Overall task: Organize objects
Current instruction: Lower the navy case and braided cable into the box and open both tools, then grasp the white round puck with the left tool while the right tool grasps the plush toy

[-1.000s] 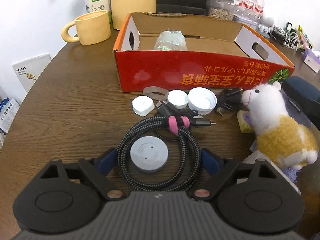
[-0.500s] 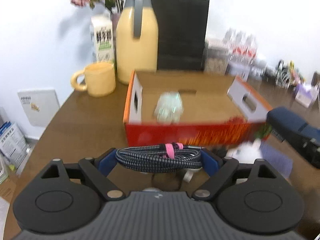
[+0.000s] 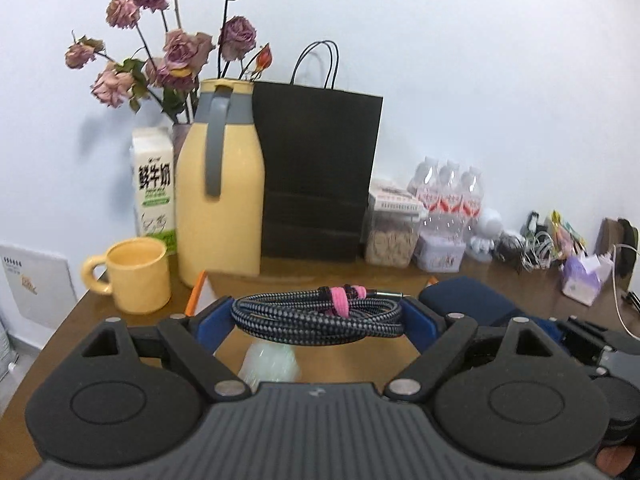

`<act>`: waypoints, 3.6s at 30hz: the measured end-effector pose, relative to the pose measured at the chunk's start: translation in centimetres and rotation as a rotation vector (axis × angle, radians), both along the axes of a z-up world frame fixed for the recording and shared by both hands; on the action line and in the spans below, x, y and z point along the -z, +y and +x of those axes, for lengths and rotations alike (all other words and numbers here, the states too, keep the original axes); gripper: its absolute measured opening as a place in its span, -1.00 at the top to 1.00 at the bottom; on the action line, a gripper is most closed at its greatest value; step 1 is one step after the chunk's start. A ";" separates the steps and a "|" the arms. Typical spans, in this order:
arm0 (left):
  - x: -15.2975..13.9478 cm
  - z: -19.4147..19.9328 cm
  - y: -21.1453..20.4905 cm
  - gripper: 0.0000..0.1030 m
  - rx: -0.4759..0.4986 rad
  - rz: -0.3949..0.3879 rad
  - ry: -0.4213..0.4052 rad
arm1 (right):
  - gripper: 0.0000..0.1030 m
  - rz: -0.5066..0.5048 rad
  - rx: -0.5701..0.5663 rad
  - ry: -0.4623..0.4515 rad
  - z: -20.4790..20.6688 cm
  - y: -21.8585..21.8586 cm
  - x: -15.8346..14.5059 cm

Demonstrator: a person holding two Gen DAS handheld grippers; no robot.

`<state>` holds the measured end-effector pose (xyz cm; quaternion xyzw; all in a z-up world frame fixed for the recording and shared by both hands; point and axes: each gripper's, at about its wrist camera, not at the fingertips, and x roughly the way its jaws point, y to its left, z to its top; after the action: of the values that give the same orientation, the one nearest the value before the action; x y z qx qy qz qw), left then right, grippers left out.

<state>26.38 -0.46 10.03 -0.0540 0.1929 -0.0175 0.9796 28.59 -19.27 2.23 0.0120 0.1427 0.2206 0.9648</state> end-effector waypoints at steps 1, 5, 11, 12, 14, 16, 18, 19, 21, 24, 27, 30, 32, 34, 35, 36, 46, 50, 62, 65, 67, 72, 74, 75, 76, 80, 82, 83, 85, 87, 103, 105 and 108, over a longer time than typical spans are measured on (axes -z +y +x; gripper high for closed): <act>0.3 0.7 -0.2 -0.73 -0.004 -0.002 -0.006 | -0.24 0.002 0.003 0.001 0.7 0.3 0.1; 1.8 3.5 -0.9 -0.73 -0.026 -0.004 -0.002 | -0.24 0.001 0.030 0.010 3.8 1.1 0.7; 4.3 6.8 -1.2 -0.73 -0.052 0.025 0.023 | -0.24 -0.027 0.066 0.066 7.5 1.7 2.2; 4.7 7.1 -1.2 -0.73 -0.054 0.027 0.033 | -0.24 -0.035 0.063 0.079 7.7 1.8 2.7; 5.3 7.5 -1.1 -0.73 -0.050 0.033 0.056 | -0.24 -0.050 0.058 0.106 8.2 2.0 3.4; 5.7 7.9 -1.1 -0.74 -0.050 0.040 0.076 | -0.25 -0.061 0.058 0.126 8.6 2.2 3.8; 6.1 8.2 -1.1 -0.78 -0.056 0.055 0.093 | -0.27 -0.075 0.058 0.157 8.9 2.1 4.2; 6.2 8.2 -1.1 -0.81 -0.062 0.067 0.097 | -0.27 -0.082 0.060 0.168 8.9 2.1 4.3; 6.2 8.3 -1.2 -1.00 -0.090 0.093 0.096 | -0.88 -0.091 0.071 0.178 8.9 2.1 4.3; 6.1 8.3 -1.2 -1.00 -0.105 0.090 0.107 | -1.00 -0.078 0.077 0.164 8.5 1.8 3.9; 5.9 8.2 -1.0 -1.00 -0.113 0.086 0.105 | -1.00 -0.076 0.080 0.160 8.4 1.7 3.7; 5.6 8.0 -1.0 -1.00 -0.112 0.081 0.098 | -1.00 -0.077 0.085 0.162 8.4 1.7 3.7; 5.6 7.9 -1.1 -1.00 -0.111 0.081 0.097 | -1.00 -0.075 0.085 0.161 8.4 1.6 3.6; 5.5 7.9 -1.1 -1.00 -0.111 0.081 0.097 | -1.00 -0.074 0.086 0.159 8.4 1.6 3.6; 5.6 7.9 -1.1 -1.00 -0.111 0.080 0.096 | -1.00 -0.073 0.087 0.157 8.3 1.6 3.5; 5.5 7.8 -1.1 -1.00 -0.112 0.078 0.094 | -1.00 -0.072 0.086 0.156 8.2 1.6 3.5; 3.0 5.4 -0.4 -1.00 -0.108 0.056 0.019 | -1.00 -0.059 0.079 0.111 6.6 1.1 1.9; 2.1 3.6 -0.2 -1.00 -0.103 0.047 -0.012 | -1.00 -0.060 0.075 0.071 5.1 0.9 0.8; 2.0 -1.7 2.1 -1.00 -0.106 0.092 0.020 | -1.00 -0.075 0.051 0.037 -0.1 0.1 -0.2; 2.4 -3.0 3.0 -1.00 -0.117 0.103 0.040 | -1.00 -0.091 0.049 0.066 -1.1 -0.2 0.4; 2.9 -3.8 3.5 -1.00 -0.120 0.114 0.065 | -1.00 -0.100 0.048 0.089 -2.0 -0.3 1.0; 4.7 -5.3 4.3 -1.00 -0.120 0.144 0.143 | -1.00 -0.117 0.040 0.146 -3.8 -0.8 2.4; 5.4 -6.0 4.6 -1.00 -0.125 0.147 0.169 | -1.00 -0.124 0.040 0.166 -4.3 -0.9 2.9; 5.7 -6.4 4.8 -1.00 -0.125 0.146 0.181 | -1.00 -0.126 0.041 0.177 -4.6 -1.0 3.1; 5.9 -6.6 4.9 -1.00 -0.127 0.145 0.191 | -1.00 -0.128 0.042 0.185 -4.8 -1.1 3.3; 6.9 -7.6 5.3 -1.00 -0.133 0.140 0.236 | -1.00 -0.133 0.042 0.208 -5.8 -1.3 3.9; 7.3 -7.9 5.4 -1.00 -0.132 0.147 0.253 | -1.00 -0.138 0.041 0.214 -6.2 -1.4 4.1; 7.5 -8.1 5.4 -1.00 -0.132 0.149 0.260 | -1.00 -0.140 0.042 0.218 -6.3 -1.5 4.2; 7.9 -8.3 5.6 -1.00 -0.133 0.147 0.275 | -1.00 -0.143 0.050 0.228 -6.5 -1.6 4.4; 8.2 -8.5 5.6 -1.00 -0.134 0.145 0.287 | -1.00 -0.142 0.061 0.238 -6.6 -2.0 4.6; 10.9 -9.5 5.2 -1.00 -0.091 0.137 0.381 | -1.00 -0.128 0.068 0.241 -8.1 -2.0 4.7; 11.2 -9.5 5.2 -0.70 -0.079 0.122 0.380 | -1.00 -0.128 0.069 0.240 -8.3 -1.9 4.6; 11.5 -9.9 5.1 0.21 -0.041 0.101 0.371 | -1.00 -0.126 0.071 0.236 -8.9 -1.8 4.5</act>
<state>16.51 4.68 -1.43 -0.0112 0.3698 0.0225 0.9288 19.71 -21.11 -2.24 -0.0177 0.2684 0.1740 0.9473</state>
